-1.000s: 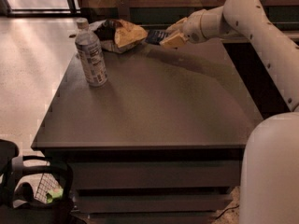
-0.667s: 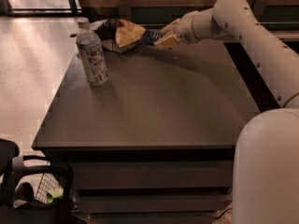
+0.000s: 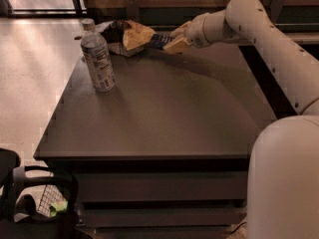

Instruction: Move rxbar blueberry near brown chip bag

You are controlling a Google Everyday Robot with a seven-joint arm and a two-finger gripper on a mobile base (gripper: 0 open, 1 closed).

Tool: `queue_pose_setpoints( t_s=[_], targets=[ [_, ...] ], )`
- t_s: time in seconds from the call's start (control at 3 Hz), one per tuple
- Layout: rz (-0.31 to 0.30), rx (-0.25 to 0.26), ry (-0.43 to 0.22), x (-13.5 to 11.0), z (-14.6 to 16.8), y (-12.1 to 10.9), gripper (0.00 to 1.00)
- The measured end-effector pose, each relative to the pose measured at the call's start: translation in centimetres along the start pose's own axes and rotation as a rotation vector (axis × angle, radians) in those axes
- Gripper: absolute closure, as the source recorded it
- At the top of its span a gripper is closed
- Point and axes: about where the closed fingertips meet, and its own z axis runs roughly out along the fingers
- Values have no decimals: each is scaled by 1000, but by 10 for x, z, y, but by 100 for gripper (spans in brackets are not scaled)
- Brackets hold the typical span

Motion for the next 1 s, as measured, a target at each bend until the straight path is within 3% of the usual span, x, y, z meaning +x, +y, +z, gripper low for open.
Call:
queue_pose_setpoints(
  t_s=[0.67, 1.0],
  targets=[
    [1, -10, -1, 0, 7, 4, 12],
    [1, -15, -2, 0, 9, 6, 0]
  ],
)
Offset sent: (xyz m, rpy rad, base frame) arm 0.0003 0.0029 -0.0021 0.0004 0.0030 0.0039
